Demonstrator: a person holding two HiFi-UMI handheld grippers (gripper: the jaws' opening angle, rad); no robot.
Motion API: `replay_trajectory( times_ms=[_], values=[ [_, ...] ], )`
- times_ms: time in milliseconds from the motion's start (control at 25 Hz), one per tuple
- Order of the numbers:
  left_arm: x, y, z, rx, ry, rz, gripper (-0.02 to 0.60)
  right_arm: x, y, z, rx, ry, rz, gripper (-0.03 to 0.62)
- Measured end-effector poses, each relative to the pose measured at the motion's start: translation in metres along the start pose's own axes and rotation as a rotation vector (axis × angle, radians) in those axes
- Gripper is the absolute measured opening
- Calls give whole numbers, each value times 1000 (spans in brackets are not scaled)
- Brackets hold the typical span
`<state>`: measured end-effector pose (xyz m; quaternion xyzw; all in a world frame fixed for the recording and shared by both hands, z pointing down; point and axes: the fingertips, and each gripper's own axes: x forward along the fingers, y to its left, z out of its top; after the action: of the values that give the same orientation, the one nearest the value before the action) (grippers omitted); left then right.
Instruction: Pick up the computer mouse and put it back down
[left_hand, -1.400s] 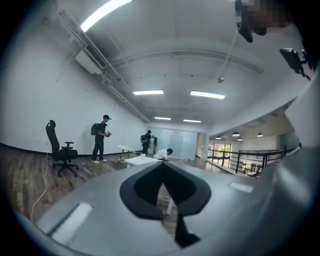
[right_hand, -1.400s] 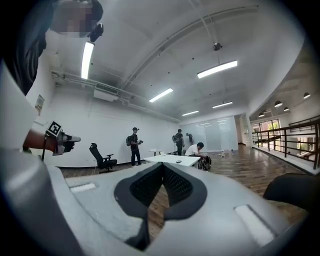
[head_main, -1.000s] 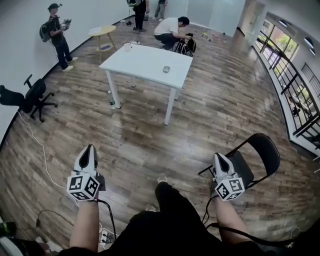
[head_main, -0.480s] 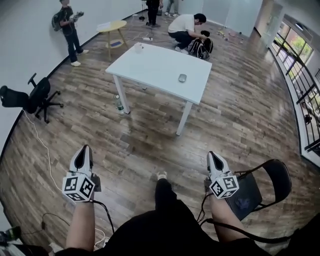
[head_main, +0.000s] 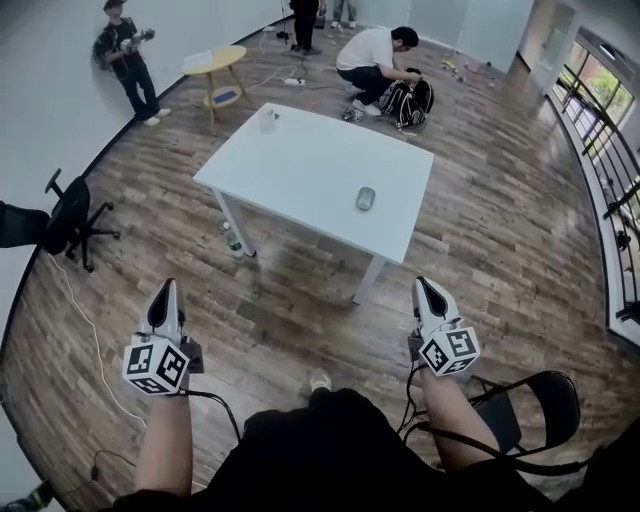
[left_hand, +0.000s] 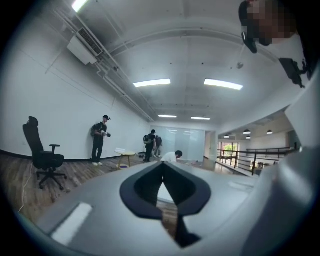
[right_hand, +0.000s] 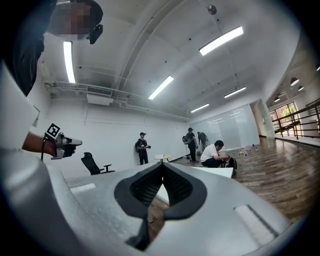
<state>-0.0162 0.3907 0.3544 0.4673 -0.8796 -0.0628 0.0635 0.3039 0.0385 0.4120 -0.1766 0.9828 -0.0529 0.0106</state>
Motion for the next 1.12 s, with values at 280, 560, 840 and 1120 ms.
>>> replay_trajectory(
  times_ms=[280, 560, 840, 1120],
  values=[
    [73, -16, 9, 34, -6, -58, 8, 52, -23, -12, 10, 24, 8, -3],
    [139, -19, 6, 74, -1, -152, 8, 102, -40, -15, -10, 24, -11, -3],
    [247, 9, 8, 43, -5, -242, 8, 157, -61, -14, -45, 33, -95, -3],
    [382, 27, 20, 64, 28, -429, 8, 215, -67, -30, -2, 71, -282, -3]
  ],
)
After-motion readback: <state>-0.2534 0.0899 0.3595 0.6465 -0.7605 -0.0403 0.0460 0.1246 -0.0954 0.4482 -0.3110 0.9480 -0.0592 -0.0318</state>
